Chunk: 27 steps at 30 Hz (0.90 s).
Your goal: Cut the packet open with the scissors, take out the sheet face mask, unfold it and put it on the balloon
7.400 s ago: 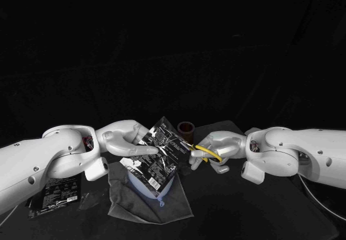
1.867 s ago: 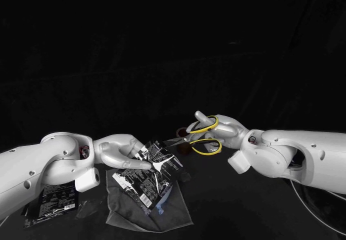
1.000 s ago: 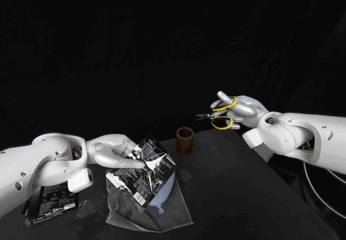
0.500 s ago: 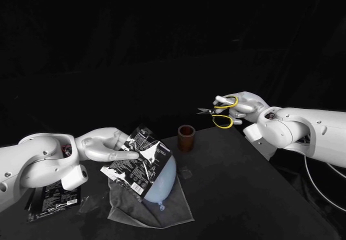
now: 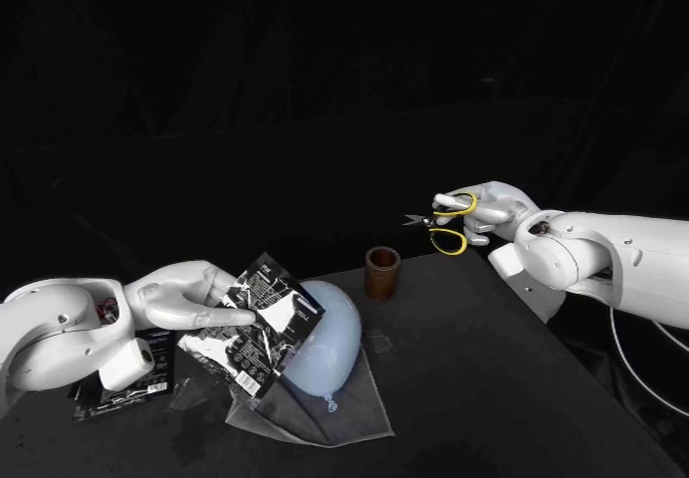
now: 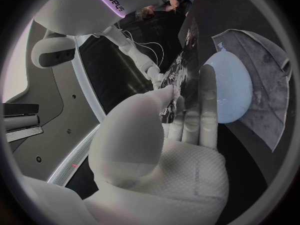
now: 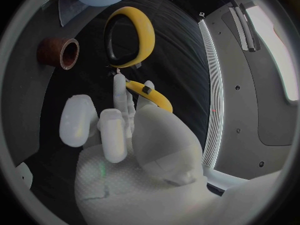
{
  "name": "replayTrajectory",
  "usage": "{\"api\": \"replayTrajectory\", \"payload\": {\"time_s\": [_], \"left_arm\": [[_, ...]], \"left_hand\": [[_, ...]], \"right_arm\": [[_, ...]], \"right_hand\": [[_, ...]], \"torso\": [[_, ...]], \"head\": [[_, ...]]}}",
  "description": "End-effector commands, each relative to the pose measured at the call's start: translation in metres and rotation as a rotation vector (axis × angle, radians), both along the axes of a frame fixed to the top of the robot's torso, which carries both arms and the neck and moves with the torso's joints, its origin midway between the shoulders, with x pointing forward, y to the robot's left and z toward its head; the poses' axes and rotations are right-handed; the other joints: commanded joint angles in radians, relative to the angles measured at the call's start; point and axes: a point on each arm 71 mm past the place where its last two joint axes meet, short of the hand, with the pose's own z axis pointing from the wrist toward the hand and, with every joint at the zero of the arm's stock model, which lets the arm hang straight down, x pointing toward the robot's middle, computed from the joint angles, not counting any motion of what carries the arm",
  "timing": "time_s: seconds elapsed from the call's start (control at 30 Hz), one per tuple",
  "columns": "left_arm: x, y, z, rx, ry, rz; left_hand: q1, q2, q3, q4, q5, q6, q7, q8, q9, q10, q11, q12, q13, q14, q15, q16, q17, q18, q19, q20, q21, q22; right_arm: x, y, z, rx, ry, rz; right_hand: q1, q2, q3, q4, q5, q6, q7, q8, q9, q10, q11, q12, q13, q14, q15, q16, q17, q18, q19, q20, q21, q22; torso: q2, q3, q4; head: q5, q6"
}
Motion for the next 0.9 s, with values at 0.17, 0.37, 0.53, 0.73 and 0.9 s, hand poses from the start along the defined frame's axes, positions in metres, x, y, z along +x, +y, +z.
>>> {"api": "replayTrajectory", "payload": {"time_s": [0.17, 0.37, 0.53, 0.73, 0.9], "left_arm": [[-0.001, 0.013, -0.002, 0.030, -0.062, 0.026], [-0.002, 0.028, -0.007, 0.088, -0.095, 0.041], [-0.004, 0.039, -0.017, 0.150, -0.115, 0.044], [-0.009, 0.049, -0.034, 0.230, -0.133, 0.028], [-0.012, 0.053, -0.048, 0.283, -0.148, 0.010]], "left_hand": [[0.003, 0.005, 0.008, -0.024, 0.004, 0.034, 0.017, -0.013, 0.064, -0.008, 0.001, -0.007, 0.000, -0.008, 0.000, -0.004, 0.006, 0.015, -0.030, 0.001, 0.035, 0.027], [0.008, 0.002, 0.001, -0.032, 0.004, 0.046, 0.017, -0.024, 0.054, -0.017, 0.003, -0.010, -0.001, -0.025, 0.003, -0.012, 0.009, 0.015, -0.062, 0.005, 0.059, 0.047], [0.016, 0.003, -0.013, -0.043, 0.003, 0.060, 0.019, -0.037, 0.038, -0.028, 0.007, -0.012, -0.003, -0.048, 0.009, -0.018, 0.013, 0.014, -0.107, 0.011, 0.092, 0.075], [0.022, 0.007, -0.023, -0.050, 0.003, 0.069, 0.019, -0.047, 0.026, -0.039, 0.010, -0.013, -0.006, -0.069, 0.014, -0.020, 0.017, 0.014, -0.144, 0.018, 0.117, 0.096], [0.034, 0.007, -0.025, -0.062, 0.003, 0.078, 0.020, -0.056, 0.012, -0.044, 0.012, -0.012, -0.009, -0.082, 0.016, -0.018, 0.020, 0.017, -0.171, 0.022, 0.139, 0.114]], "right_arm": [[0.004, 0.007, -0.006, -0.017, 0.005, 0.019], [0.006, 0.013, -0.010, -0.015, 0.010, 0.032], [0.008, 0.017, -0.014, -0.015, 0.015, 0.039], [0.009, 0.018, -0.016, -0.016, 0.015, 0.040], [0.010, 0.015, -0.016, -0.014, 0.011, 0.032]], "right_hand": [[0.011, 0.002, -0.005, -0.006, -0.003, -0.011, -0.001, 0.005, -0.001, -0.010, 0.002, 0.004, 0.003, 0.035, -0.003, -0.003, -0.007, -0.002, 0.001, -0.001, -0.007, 0.151], [0.010, 0.002, -0.005, -0.006, -0.003, -0.011, 0.000, 0.006, -0.001, -0.011, 0.002, 0.004, 0.003, 0.034, -0.003, -0.003, -0.007, -0.002, 0.000, 0.000, -0.008, 0.151], [0.010, 0.004, -0.006, -0.006, -0.003, -0.012, 0.000, 0.006, -0.001, -0.012, 0.002, 0.005, 0.004, 0.034, -0.003, -0.003, -0.007, -0.002, 0.001, 0.000, -0.007, 0.151], [0.010, 0.005, -0.007, -0.006, -0.003, -0.013, 0.001, 0.006, -0.001, -0.013, 0.003, 0.006, 0.005, 0.034, -0.002, -0.004, -0.008, -0.002, 0.000, 0.000, -0.008, 0.151], [0.009, 0.005, -0.008, -0.005, -0.003, -0.013, 0.001, 0.007, -0.001, -0.014, 0.003, 0.007, 0.006, 0.034, -0.002, -0.004, -0.007, -0.002, 0.001, 0.000, -0.007, 0.151]], "torso": [[-0.005, -0.0126, 0.0101], [-0.008, -0.0130, 0.0108], [-0.007, -0.0140, 0.0131], [-0.008, -0.0175, 0.0167], [-0.011, -0.0259, 0.0232]], "head": [[0.049, -0.017], [0.126, -0.038], [0.194, -0.060], [0.236, -0.084], [0.247, -0.099]]}}
